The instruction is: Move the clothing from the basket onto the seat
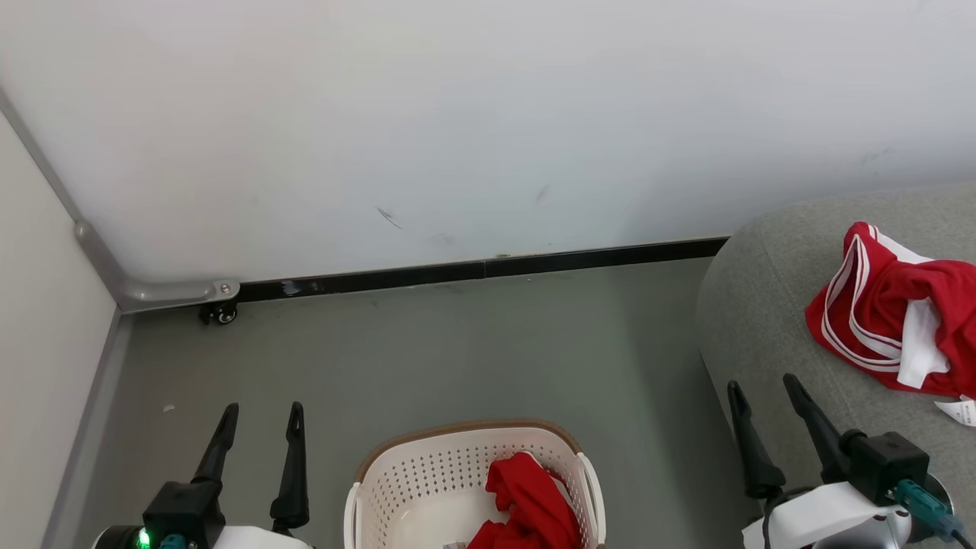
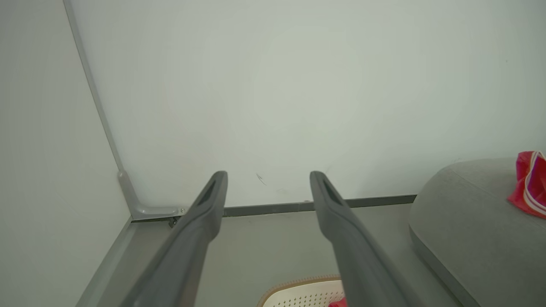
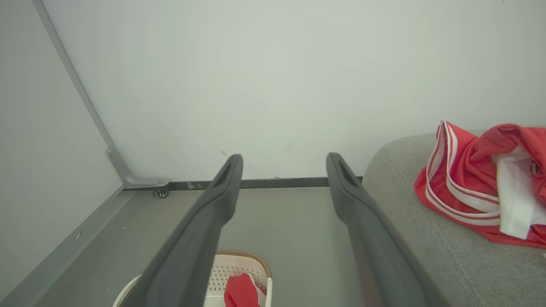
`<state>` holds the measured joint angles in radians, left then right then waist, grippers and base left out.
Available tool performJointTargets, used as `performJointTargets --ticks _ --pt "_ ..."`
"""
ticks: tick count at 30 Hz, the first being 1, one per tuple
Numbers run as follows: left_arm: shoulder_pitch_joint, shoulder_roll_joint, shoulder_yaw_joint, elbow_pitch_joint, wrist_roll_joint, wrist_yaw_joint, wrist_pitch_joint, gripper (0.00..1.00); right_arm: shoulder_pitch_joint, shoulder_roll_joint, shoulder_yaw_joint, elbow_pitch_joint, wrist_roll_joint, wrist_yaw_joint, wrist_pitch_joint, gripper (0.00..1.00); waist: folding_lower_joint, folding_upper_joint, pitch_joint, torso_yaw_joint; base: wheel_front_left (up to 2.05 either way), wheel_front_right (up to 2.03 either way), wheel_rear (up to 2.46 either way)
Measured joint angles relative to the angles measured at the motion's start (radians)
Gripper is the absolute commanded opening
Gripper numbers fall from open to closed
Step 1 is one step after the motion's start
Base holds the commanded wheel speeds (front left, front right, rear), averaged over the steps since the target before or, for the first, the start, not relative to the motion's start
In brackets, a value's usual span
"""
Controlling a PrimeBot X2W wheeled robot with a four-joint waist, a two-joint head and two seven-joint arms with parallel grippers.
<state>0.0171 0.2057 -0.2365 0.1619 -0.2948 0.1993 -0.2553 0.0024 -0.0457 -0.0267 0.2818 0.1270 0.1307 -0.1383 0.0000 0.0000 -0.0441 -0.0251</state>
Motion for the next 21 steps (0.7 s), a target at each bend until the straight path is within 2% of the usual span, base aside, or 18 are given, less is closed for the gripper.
performJointTargets --ticks 21 --pt "0.017 -0.013 0.024 0.001 0.018 -0.015 0.0 1.0 0.042 0.002 0.01 -0.043 0.033 0.0 0.021 1.0 0.0 0.0 -0.013 -0.002 0.0 0.0 0.0"
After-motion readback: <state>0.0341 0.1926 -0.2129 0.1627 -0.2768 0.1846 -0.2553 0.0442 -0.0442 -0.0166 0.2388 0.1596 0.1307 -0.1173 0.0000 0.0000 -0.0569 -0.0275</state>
